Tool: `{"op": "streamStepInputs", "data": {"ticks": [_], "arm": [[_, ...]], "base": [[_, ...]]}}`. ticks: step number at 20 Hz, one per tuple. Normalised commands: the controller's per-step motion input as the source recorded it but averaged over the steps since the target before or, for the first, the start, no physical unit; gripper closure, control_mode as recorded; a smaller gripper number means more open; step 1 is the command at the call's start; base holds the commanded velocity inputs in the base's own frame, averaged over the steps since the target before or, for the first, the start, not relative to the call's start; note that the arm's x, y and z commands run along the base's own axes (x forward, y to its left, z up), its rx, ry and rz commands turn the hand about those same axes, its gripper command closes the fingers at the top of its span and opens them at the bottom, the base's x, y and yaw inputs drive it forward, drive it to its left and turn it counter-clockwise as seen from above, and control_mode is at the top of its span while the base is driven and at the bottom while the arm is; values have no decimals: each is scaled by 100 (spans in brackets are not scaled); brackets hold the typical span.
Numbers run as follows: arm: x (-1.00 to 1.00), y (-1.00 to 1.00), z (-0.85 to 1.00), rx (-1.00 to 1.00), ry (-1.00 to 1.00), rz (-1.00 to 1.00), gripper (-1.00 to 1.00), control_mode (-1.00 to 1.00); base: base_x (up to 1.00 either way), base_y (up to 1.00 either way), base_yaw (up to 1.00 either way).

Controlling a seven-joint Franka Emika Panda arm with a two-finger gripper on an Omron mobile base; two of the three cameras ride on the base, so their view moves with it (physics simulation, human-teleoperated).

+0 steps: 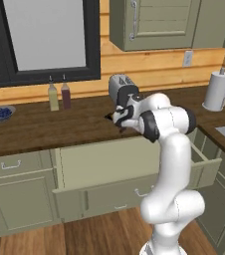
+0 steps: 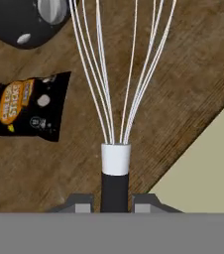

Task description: Pick the whisk from the drawer and place it on the counter.

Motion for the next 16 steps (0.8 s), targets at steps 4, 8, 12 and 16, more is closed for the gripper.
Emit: {"op": "streamStepInputs", "data": {"ticks": [4, 8, 12, 16], "arm": [[0, 0, -95, 0, 6, 0, 100, -100], [43, 0, -29, 0, 0, 0, -100, -100], [91, 0, 54, 0, 0, -14, 100, -100], [100, 9, 55, 0, -1, -13, 100, -100]], "base": [[0, 0, 0], [0, 0, 0], [0, 0, 0], [0, 0, 0]]}}
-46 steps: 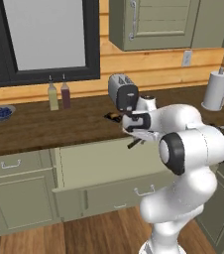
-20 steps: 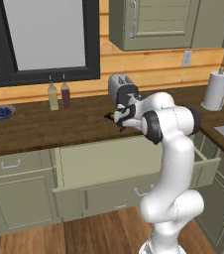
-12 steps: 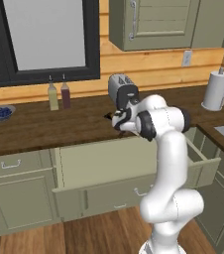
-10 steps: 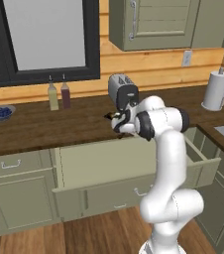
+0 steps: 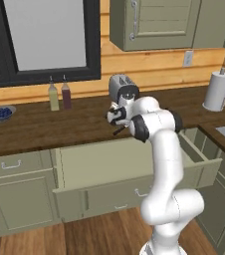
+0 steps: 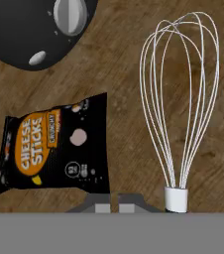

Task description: Pick the whisk from the drawer and place it on the counter.

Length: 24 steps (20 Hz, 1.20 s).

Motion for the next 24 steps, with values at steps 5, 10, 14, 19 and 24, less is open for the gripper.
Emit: {"op": "streamStepInputs", "data": {"ticks": [5, 10, 14, 19, 24], "arm": [[56, 1, 19, 1, -12, -8, 100, -100], [-99, -55, 92, 3, -5, -3, 100, -100], [-100, -22, 98, 0, 16, 1, 100, -100], [-100, -20, -6, -2, 26, 13, 100, -100], [-100, -31, -100, 0, 5, 15, 100, -100]], "base": [[0, 0, 0], [0, 0, 0], [0, 0, 0], [0, 0, 0], [0, 0, 0]]}}
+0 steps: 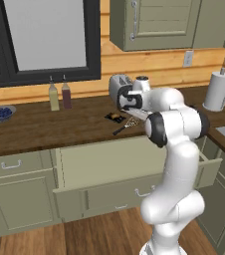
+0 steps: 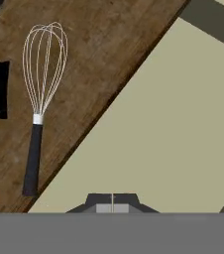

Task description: Pick the whisk from the drawer and place it on the counter.

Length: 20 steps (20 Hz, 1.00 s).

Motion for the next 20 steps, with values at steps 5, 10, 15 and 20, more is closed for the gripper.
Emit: {"op": "streamStepInputs", "data": {"ticks": [5, 10, 15, 20], "arm": [[-100, -22, -64, 4, 1, 15, 100, -100], [-100, 0, 33, 15, -32, 10, 100, -100], [-100, 0, 99, 9, -37, 9, 100, -100], [-16, 0, 100, 0, -19, 13, 100, -100]], "base": [[0, 0, 0], [0, 0, 0], [0, 0, 0], [0, 0, 0]]}}
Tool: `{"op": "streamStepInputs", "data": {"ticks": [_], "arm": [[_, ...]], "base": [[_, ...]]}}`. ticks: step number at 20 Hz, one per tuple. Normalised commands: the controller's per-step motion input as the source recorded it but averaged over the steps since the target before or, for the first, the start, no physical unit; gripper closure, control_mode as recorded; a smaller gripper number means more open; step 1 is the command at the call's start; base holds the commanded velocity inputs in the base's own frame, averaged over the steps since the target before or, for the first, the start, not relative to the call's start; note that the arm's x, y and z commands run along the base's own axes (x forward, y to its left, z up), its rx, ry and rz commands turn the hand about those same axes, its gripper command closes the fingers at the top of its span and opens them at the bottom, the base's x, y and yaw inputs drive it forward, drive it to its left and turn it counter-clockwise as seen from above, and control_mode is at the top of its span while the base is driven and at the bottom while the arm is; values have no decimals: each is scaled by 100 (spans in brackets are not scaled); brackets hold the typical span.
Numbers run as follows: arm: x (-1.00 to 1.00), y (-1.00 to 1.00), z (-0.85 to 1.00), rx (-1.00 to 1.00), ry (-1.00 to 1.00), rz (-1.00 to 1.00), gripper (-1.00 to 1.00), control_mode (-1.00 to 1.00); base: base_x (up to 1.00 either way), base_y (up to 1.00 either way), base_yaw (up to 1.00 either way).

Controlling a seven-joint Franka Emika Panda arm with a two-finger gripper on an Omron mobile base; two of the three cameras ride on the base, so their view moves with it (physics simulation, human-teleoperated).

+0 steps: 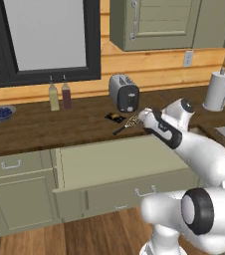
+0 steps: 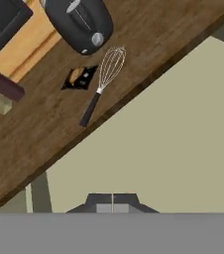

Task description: Pick the whisk from the drawer and place it on the counter.

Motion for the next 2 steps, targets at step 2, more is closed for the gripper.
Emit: {"op": "streamStepInputs", "data": {"ticks": [2], "arm": [[5, 4, 100, 0, 0, 10, 100, -100]], "base": [[0, 0, 0]]}}
